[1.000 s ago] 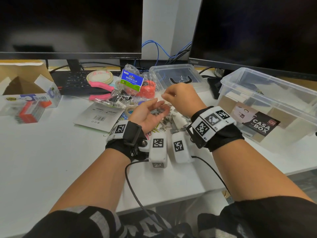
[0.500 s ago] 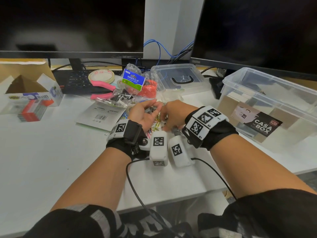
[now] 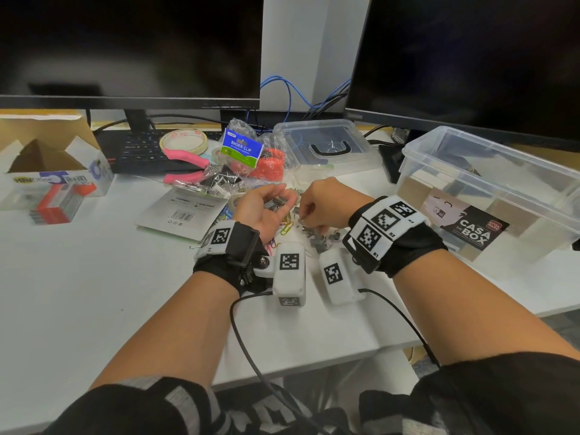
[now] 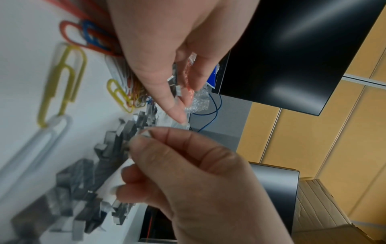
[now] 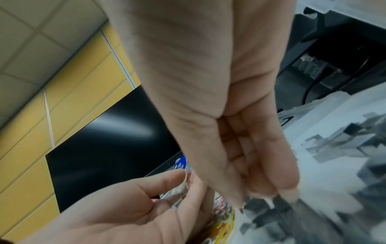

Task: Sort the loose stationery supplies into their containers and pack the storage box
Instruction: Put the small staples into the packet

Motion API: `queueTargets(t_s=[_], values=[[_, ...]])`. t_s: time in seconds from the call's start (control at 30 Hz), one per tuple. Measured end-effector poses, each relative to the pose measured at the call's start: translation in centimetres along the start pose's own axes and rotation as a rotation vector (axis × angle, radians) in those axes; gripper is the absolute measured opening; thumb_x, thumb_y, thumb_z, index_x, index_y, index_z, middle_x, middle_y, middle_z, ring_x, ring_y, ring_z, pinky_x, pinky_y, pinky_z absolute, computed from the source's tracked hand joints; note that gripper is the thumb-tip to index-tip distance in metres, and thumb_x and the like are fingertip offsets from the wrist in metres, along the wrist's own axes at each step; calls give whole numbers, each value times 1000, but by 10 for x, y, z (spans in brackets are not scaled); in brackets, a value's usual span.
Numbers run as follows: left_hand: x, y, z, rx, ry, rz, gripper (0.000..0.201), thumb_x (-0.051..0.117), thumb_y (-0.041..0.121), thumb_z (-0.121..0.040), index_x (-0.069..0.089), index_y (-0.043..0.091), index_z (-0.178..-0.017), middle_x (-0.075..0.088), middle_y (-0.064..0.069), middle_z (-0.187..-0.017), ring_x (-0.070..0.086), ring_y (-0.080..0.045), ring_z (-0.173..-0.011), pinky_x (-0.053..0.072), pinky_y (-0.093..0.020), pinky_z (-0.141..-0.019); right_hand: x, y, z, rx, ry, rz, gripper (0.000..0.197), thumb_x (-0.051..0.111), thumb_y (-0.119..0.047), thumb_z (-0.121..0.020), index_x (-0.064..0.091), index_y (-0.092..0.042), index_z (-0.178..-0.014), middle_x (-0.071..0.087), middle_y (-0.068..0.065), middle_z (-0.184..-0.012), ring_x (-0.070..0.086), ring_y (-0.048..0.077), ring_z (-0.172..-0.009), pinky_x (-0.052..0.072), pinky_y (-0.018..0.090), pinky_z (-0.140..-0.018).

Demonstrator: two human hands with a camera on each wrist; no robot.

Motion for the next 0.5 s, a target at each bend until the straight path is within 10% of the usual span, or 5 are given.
queueTargets(t_s=[0.2, 0.5], values=[[4, -4, 0, -39, -45, -19, 7, 45, 4, -96, 51, 0, -94, 55, -12, -86, 55, -21, -73, 56, -41, -75, -20, -3, -1, -89, 323, -116, 22, 60, -24, -90, 70, -10, -105, 69, 5, -97, 59, 15, -85, 40, 18, -72], [4, 0, 7, -89, -5, -2, 17, 45, -6, -93, 57, -5, -82, 52, -16, -88, 53, -20, -76, 57, -26, -55, -14, 12, -5, 79, 313, -62, 16, 57, -17, -90, 71, -13, -98, 68, 7, -100, 62, 23, -95, 48, 29, -80]])
Point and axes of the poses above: each hand's wrist, its own z-axis away from the middle knuckle, its own x-axis out of the palm, y = z × x, the point moved 4 cm from there along -z, towards the middle knuckle
